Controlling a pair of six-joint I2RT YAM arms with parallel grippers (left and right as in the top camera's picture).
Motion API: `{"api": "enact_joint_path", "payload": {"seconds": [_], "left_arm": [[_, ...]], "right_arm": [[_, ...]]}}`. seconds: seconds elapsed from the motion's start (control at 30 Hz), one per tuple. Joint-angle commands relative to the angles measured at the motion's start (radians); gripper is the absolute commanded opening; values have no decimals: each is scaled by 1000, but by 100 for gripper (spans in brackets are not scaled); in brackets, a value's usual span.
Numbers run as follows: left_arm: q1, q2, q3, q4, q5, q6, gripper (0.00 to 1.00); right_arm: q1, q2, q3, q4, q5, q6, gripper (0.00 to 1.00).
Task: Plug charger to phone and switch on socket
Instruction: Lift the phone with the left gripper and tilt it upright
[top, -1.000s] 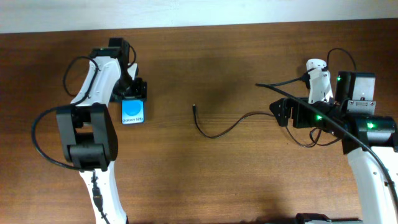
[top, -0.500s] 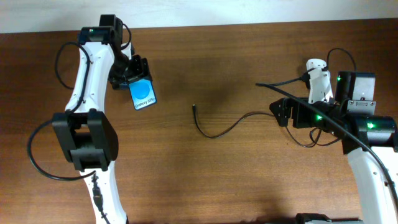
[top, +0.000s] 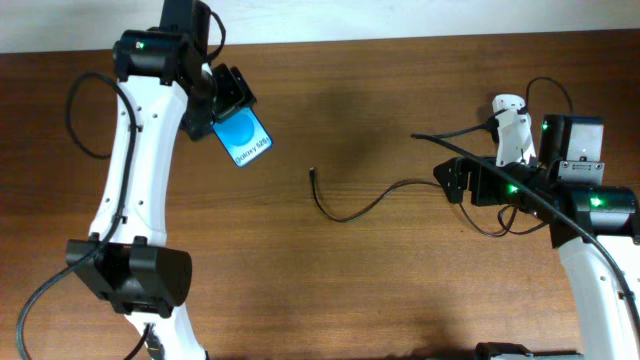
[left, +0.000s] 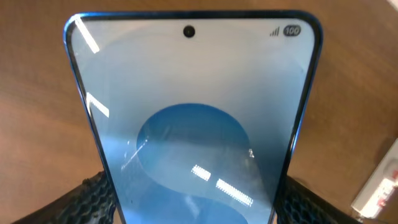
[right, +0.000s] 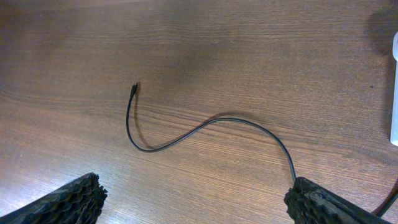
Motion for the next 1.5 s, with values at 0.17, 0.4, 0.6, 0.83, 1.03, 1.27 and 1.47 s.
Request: {"api": "enact_joint_path", "payload": {"seconds": [0.17,0.4,0.6,0.83,1.03,1.27,1.47], "left_arm": [[-181,-33,19,-75,116,-303,0],[-204,-25,18,-58,225,-478,0],[-111,60,16,-44,479,-503,0],[-50,190,16,-28,770,-442,0],[1,219,16,81,1132,-443,0],[48,219,16,83,1215,-443,0],[50,219,16,83,1168,-443,0]], "right_arm": [[5,-1,16,-1,-3,1,98],[5,-1,16,-12,-2,1,98],[5,-1,16,-12,-2,0,98],[5,-1,16,-12,-2,0,98],[5,-1,16,-12,-2,0,98],[5,-1,16,-12,-2,0,98],[5,-1,16,-12,-2,0,98]]}}
